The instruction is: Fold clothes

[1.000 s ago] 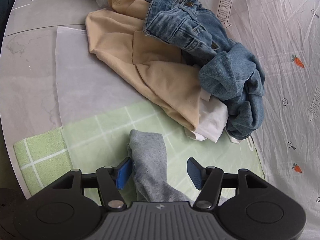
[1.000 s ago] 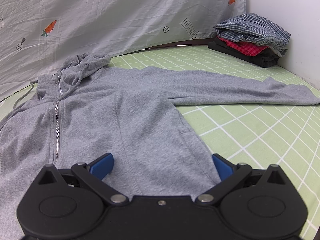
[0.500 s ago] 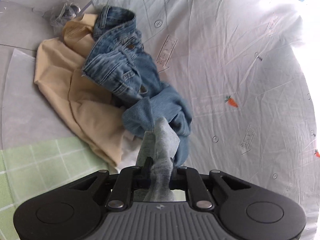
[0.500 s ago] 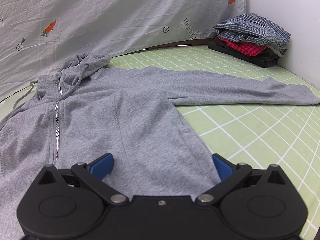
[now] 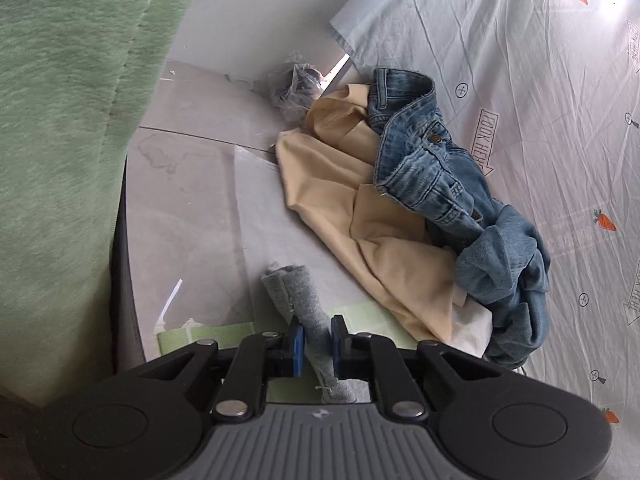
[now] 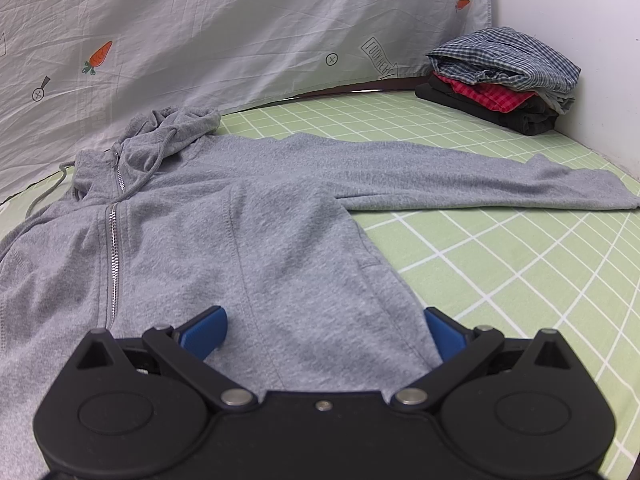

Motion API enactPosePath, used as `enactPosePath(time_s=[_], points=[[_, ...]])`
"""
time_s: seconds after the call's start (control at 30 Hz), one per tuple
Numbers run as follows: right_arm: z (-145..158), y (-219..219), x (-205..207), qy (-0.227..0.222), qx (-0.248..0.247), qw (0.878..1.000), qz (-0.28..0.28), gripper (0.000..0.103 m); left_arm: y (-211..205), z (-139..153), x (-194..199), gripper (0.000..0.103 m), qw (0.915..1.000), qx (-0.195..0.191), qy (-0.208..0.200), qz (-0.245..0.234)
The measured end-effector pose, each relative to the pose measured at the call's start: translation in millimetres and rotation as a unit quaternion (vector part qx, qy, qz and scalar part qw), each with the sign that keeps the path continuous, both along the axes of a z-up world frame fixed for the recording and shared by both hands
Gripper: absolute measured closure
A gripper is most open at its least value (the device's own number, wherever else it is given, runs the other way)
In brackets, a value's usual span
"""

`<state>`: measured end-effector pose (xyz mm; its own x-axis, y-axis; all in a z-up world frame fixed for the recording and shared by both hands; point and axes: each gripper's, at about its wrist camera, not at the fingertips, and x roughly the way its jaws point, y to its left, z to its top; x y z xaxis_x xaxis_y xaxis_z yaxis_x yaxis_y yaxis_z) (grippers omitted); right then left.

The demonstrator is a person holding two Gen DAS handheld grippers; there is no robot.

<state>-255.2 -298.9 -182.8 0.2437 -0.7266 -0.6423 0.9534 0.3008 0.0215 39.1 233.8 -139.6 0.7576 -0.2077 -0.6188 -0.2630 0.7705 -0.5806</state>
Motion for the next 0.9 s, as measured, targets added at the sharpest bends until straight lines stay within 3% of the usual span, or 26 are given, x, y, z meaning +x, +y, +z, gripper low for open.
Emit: enactPosePath(time_s=[0.17, 0.3, 0.4, 0.6, 0.77, 0.9], points=[[0.0, 0.0, 0.1, 0.000, 0.000, 1.000, 0.000, 0.000, -0.6, -10.3, -1.1, 0.089, 0.9982, 0.048, 0.036, 0.000], [0.1, 0.0, 0.0, -0.001, 0.000, 1.000, 0.000, 0.000, 1.2, -17.3, 0.9, 0.087, 0.9964, 0.056, 0.064, 0.004], [0.5, -1.1, -0.5, -0.003, 0.004, 1.000, -0.001, 0.000, 0.0, -12.2, 2.7, 0.070, 0.9955, 0.064, 0.069, 0.001], [7.9, -15.7, -2.1, 0.007, 0.048, 0.999, 0.021, 0.000, -17.0, 12.5, -1.3, 0.050, 0.9919, 0.116, 0.044, -0.025], [13.9, -23.3, -24.8, 0.006, 0.073, 0.997, 0.031, 0.000, -45.7, 36.9, -13.6, 0.042, 0.9815, 0.180, 0.005, -0.066], [17.2, -22.8, -53.7, 0.012, 0.083, 0.996, 0.027, 0.000, -80.8, 45.9, -23.6, 0.040, 0.9716, 0.200, -0.018, -0.125]])
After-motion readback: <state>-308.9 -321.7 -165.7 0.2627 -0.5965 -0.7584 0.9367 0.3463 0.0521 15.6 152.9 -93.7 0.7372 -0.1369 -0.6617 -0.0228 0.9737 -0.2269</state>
